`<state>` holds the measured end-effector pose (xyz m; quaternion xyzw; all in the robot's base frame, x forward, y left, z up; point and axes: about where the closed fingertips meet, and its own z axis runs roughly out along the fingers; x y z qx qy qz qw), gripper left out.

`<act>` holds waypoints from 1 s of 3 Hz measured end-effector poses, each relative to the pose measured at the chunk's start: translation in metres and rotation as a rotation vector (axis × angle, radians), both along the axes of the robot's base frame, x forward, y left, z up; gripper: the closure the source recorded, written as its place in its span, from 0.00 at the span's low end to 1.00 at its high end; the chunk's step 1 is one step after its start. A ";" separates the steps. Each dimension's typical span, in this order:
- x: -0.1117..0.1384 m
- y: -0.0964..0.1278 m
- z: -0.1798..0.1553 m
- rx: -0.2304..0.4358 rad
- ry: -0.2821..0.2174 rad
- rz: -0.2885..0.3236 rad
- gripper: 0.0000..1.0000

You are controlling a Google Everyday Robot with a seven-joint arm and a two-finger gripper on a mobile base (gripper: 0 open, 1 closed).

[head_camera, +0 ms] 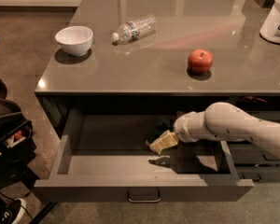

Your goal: Pick sponge from top drawer and place on counter

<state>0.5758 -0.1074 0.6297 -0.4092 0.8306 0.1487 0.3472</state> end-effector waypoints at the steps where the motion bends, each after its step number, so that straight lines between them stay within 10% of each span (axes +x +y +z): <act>1: -0.001 0.000 -0.011 0.031 0.032 -0.053 0.00; 3: -0.004 0.004 -0.032 0.056 0.043 -0.151 0.00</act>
Offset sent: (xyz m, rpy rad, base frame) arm -0.0009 -0.0022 -0.0288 0.0708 0.0631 -0.1637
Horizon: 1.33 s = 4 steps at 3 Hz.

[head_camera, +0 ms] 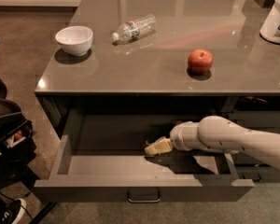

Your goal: Pick sponge from top drawer and place on counter

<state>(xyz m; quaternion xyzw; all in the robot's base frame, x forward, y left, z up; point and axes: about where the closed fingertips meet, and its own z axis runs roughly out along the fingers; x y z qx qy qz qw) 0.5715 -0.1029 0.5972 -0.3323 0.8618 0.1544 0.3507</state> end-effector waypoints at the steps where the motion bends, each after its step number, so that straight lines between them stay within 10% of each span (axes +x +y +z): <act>1: 0.000 0.000 0.000 0.000 0.000 0.000 0.00; 4: 0.000 0.000 0.000 0.000 0.000 0.000 0.65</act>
Offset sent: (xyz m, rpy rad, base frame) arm 0.0000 0.0000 -0.0001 0.0000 0.0000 -0.0002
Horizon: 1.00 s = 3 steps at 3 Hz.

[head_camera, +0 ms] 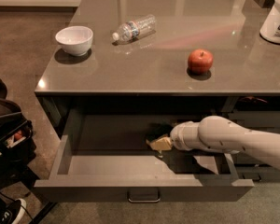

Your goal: Pick sponge from top drawer and place on counter

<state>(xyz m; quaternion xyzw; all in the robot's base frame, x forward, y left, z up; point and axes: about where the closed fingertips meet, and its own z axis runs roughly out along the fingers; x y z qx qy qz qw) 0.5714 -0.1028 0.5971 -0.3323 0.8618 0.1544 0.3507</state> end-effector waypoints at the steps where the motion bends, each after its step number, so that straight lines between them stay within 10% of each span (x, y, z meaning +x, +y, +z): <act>1: 0.000 0.000 0.000 0.000 0.000 0.000 0.88; 3: -0.029 -0.024 0.053 0.045 0.035 0.035 1.00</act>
Offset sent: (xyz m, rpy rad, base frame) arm -0.0208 -0.0120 0.0545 0.0699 0.0190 0.1154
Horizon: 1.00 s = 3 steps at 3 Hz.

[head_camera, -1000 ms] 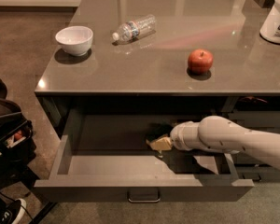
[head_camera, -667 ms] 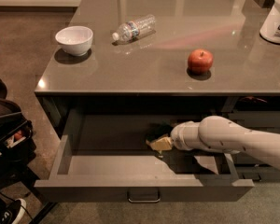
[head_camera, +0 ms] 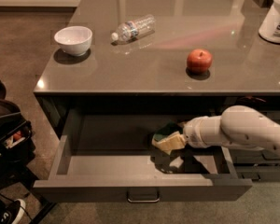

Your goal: Pick sponge from top drawer and place on counter

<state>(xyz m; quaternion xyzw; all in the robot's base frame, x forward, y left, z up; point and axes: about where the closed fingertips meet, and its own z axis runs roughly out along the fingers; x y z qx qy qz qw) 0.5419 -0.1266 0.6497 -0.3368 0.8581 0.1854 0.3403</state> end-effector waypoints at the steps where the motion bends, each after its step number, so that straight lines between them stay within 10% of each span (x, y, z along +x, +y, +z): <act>1: -0.023 -0.026 0.040 0.013 0.034 0.002 1.00; 3: -0.050 -0.050 0.126 -0.014 -0.009 0.078 1.00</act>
Offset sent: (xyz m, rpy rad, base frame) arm -0.0704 -0.0711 0.1307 0.0065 0.0438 0.0505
